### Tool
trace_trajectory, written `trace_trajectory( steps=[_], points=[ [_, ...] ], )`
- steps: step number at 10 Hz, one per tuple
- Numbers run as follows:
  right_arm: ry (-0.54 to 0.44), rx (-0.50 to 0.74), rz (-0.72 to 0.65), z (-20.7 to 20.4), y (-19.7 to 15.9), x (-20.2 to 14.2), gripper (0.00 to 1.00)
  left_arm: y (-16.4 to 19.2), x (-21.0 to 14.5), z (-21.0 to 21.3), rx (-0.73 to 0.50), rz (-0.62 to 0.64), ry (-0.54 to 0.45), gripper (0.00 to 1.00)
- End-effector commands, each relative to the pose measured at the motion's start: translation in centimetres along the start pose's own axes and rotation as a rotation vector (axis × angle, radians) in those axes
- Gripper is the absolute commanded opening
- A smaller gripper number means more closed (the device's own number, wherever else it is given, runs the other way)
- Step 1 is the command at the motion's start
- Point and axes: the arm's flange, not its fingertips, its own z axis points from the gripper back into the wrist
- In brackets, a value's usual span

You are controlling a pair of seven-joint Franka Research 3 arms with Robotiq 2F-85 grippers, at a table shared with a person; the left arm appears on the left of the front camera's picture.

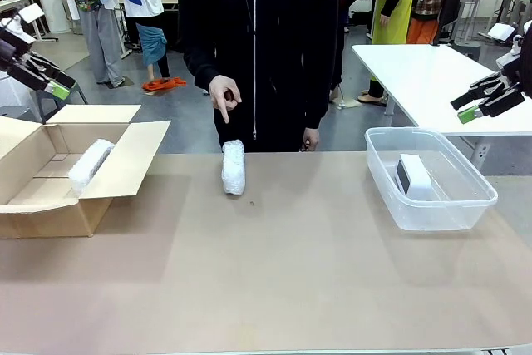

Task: Separate and place wrapped and unwrapped clocks.
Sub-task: Pick up the Digital clock indicated by the person.

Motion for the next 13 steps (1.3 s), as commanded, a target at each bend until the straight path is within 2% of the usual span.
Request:
trace_trajectory(
  steps=[1, 3, 4, 6, 7, 9, 12, 13],
  points=[
    [0.005, -0.01, -0.006, -0.2, 0.1, 0.1, 1.0, -0.8, 2.2, -1.0, 0.042, 0.094, 0.141, 1.0],
    [0.005, -0.01, -0.006, -0.2, 0.1, 0.1, 1.0, -1.1, 3.6, -2.1, 0.117, 0.156, 0.217, 1.0],
    [0.005, -0.01, -0.006, -0.2, 0.1, 0.1, 1.0, -0.9, 4.1, -2.8, 0.21, 0.223, 0.248, 1.0],
    [0.005, -0.01, -0.006, -0.2, 0.1, 0.1, 1.0, -0.7, 4.9, -4.6, 0.232, 0.3, 0.233, 1.0],
    [0.005, -0.01, -0.006, -0.2, 0.1, 0.1, 1.0, -0.4, 5.8, -5.7, 0.236, 0.358, 0.194, 1.0],
    [0.005, -0.01, -0.006, -0.2, 0.1, 0.1, 1.0, -0.2, 7.2, -8.2, 0.208, 0.452, 0.16, 1.0],
    [0.005, -0.01, -0.006, -0.2, 0.1, 0.1, 1.0, -1.0, 8.7, -11.6, 0.195, 0.481, 0.295, 1.0],
    [0.005, -0.01, -0.006, -0.2, 0.1, 0.1, 1.0, -1.0, 8.9, -12.7, 0.226, 0.494, 0.327, 1.0]
  ],
)
